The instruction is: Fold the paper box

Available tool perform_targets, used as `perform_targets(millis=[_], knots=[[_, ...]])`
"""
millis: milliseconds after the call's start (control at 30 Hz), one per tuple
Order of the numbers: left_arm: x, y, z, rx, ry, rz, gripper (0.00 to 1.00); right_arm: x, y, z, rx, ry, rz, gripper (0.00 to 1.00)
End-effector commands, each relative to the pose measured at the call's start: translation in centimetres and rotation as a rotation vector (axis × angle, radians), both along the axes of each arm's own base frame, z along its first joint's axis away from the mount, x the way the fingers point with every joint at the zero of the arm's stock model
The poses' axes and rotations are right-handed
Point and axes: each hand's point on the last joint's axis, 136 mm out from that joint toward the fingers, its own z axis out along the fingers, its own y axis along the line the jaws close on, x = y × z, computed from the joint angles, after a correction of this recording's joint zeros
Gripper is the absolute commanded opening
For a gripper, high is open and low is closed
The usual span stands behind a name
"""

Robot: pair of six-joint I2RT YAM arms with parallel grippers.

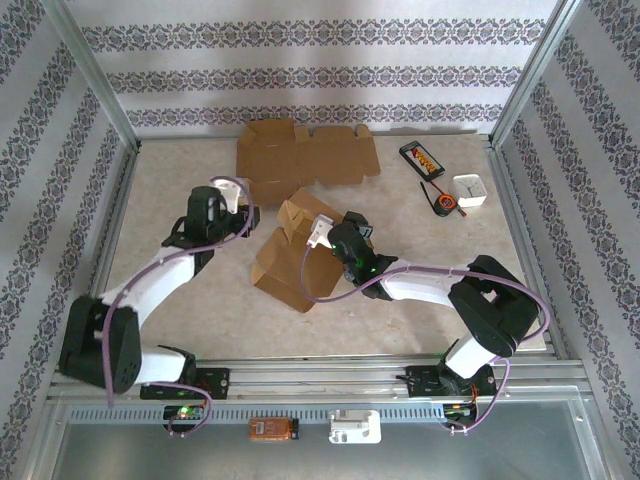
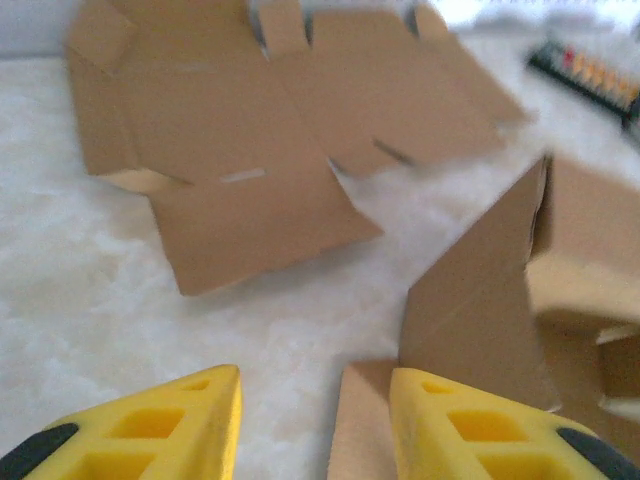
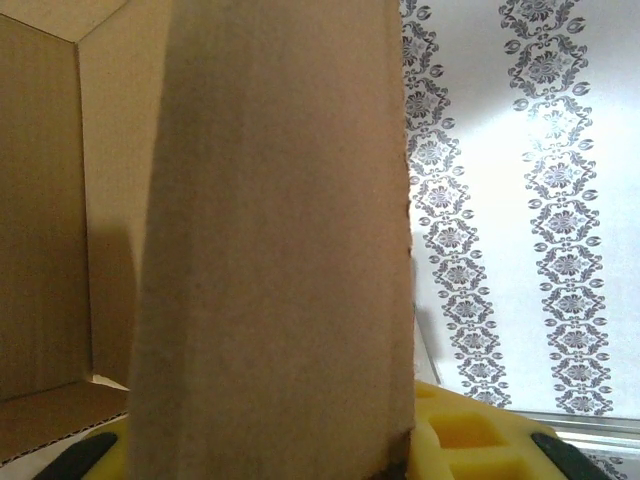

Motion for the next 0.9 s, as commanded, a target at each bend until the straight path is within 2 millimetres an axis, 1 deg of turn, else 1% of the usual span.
perform_targets(millis=[0,67,200,333,400,467,667,767,867], knots=[[-2.3,-4.0,-1.9,0.1,0.017,-0.411,0.42,-1.6,-1.1,-4.8,-0.128,0.138,0.044,0.32],[-2.7,-5.6,-2.1,0.102,-0.051,-0.54,0.41,-1.7,-1.1,-4.9,-0.126,0.142,0.047,0.32],[-1.0,-6.2,-2.2,0.137,-0.116,-0.584,0.37,-1.8,-1.0,-5.0,-0.124,0.149,0.051,0.33],[1.0,-6.8,-3.1,0.143,-0.142,-0.601,0.33,-2.1,-0.8,-5.3,-0.119,0.163,0.064,0.33],[1.6,-7.3,-3.5,0.126,-0.164,-0.613,0.31,-2.1,-0.9,-5.4,-0.119,0.167,0.067,0.33],[2.0,-7.8,-3.4,0.126,-0.176,-0.628,0.29,-2.1,-0.8,-5.4,-0.119,0.169,0.068,0.33],[2.4,-9.6,-3.3,0.102,-0.192,-0.689,0.29,-2.1,-0.5,-5.5,-0.112,0.178,0.079,0.34],[3.0,-10.4,-3.3,0.102,-0.203,-0.702,0.31,-2.2,-0.3,-5.5,-0.105,0.183,0.089,0.34],[4.0,-10.8,-3.6,0.121,-0.207,-0.682,0.36,-2.2,-0.2,-5.6,-0.108,0.188,0.092,0.34]])
